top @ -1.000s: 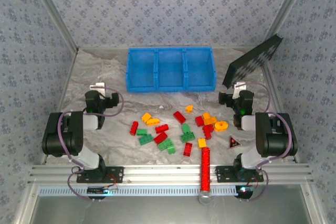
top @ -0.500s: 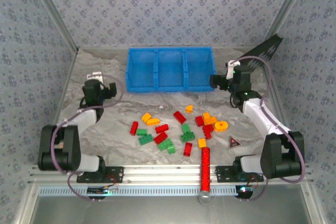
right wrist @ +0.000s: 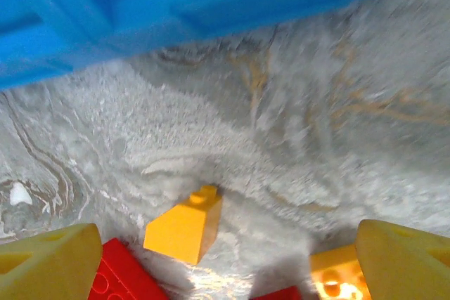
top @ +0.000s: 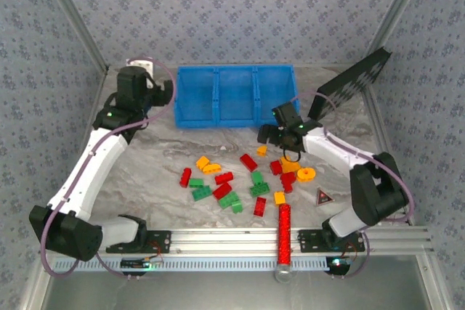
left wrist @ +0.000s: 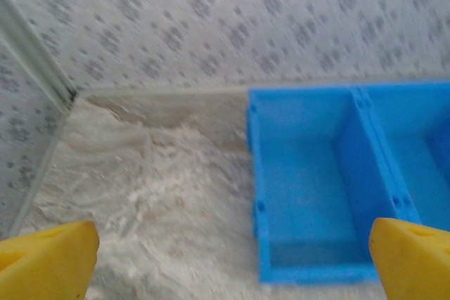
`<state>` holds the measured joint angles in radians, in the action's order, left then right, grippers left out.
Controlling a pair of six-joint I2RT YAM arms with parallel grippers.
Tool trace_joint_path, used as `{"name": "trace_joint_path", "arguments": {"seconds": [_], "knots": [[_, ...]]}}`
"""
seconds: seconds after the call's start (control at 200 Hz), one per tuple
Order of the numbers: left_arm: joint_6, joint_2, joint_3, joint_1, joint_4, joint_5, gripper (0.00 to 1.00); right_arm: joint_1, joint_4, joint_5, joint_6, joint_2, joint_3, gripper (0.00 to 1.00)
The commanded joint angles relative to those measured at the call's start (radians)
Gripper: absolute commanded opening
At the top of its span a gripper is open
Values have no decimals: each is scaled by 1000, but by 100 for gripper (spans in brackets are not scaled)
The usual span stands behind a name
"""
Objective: Sort the legos into containers by color
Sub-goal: Pick up the lego from the center of the table.
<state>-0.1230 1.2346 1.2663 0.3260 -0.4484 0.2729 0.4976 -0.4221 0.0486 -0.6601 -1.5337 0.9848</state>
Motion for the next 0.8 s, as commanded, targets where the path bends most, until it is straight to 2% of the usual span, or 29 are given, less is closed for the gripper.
{"name": "trace_joint_path", "arguments": {"seconds": [0.0,0.14,0.41,0.575,0.675,0.795], "knots": [[25,-28,-16,34,-110,-10,99,31,-14,-10,-81,-61,57,94],[37,-35,-18,77,-124,-7,99,56,-30,-29,-80,-171,111,92],[43,-44,-36,123,-148,17,99,91,-91,-28,-73,-302,197,75],[43,-46,-44,128,-160,30,99,102,-122,-22,-63,-341,199,60],[37,-48,-45,128,-167,32,99,102,-133,-17,-54,-350,199,47],[20,-52,-54,130,-190,23,99,98,-148,-1,-31,-342,199,39]]}}
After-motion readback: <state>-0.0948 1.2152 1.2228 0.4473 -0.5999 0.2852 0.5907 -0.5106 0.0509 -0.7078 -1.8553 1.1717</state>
